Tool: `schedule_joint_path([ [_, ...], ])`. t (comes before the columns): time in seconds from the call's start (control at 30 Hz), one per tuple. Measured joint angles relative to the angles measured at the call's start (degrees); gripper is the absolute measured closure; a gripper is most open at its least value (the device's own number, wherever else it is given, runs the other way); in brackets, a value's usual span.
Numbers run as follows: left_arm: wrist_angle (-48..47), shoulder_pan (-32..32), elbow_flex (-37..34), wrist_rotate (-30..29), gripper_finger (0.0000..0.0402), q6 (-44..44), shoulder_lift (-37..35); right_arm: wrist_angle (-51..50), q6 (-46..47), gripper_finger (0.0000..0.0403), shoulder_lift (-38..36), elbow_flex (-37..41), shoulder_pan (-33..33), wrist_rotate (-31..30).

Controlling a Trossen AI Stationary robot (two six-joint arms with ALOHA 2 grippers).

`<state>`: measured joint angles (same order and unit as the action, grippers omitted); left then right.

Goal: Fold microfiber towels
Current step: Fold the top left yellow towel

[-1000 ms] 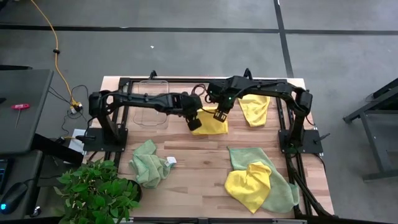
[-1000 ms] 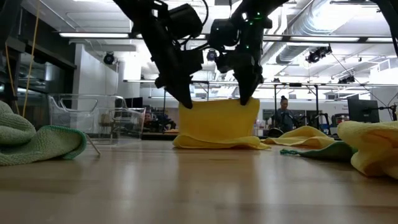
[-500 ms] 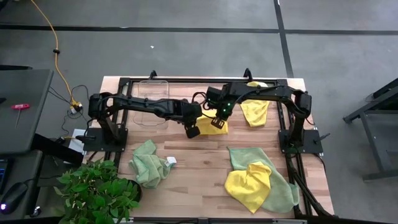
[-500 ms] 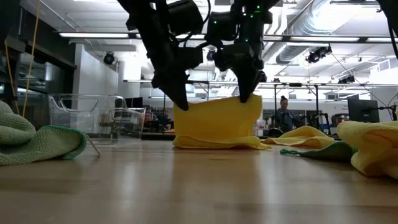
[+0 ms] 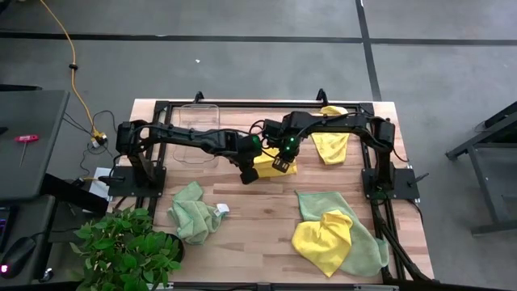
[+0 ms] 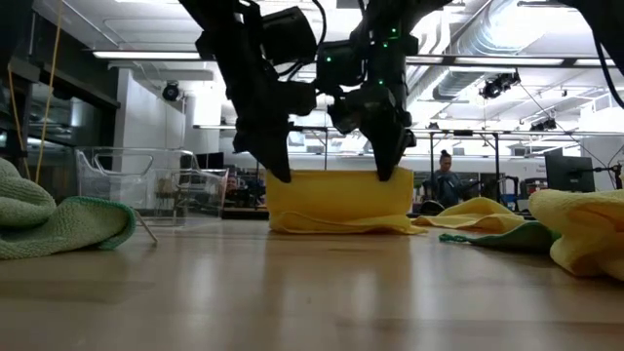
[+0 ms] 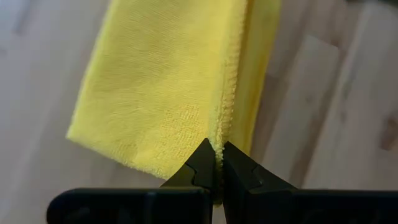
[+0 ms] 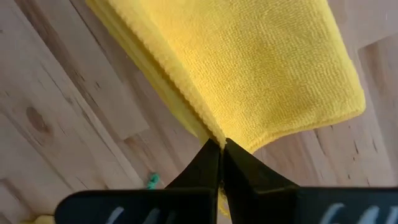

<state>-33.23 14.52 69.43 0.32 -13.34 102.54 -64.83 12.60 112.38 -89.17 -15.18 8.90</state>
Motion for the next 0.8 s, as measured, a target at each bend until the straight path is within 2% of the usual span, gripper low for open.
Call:
schedule_joint_path([
  [0.07, 0.3, 0.0, 0.0, 1.9, 0.0401, 0.0, 0.0, -0.1, 0.1, 0.0403, 0.0, 0.0, 0.0, 0.0],
  [0.3, 0.0, -0.1, 0.0, 2.4, 0.0381, 0.0, 0.0, -0.4, -0.9, 0.0403, 0.0, 0.0, 0.0, -0.3],
  [0.43, -0.3, -0.1, -0.1, 5.8, 0.036, 0.4, 0.0, -1.4, -1.0, 0.0397, 0.0, 0.1, -0.1, -0.6],
  [0.53, -0.1, -0.1, -0.1, 8.3, 0.034, 0.5, 0.0, -1.4, -1.1, 0.0369, 0.0, 0.1, -0.1, 0.0],
  [0.67, -0.1, -0.3, -0.1, 8.6, 0.0311, 0.5, 0.0, -1.7, -2.7, 0.0309, -0.2, 0.1, 0.0, 0.3],
  [0.8, -1.5, 0.5, 0.0, 11.3, 0.0287, 0.5, -0.6, -3.6, -6.4, 0.0251, -1.3, 0.1, -0.1, 0.8],
])
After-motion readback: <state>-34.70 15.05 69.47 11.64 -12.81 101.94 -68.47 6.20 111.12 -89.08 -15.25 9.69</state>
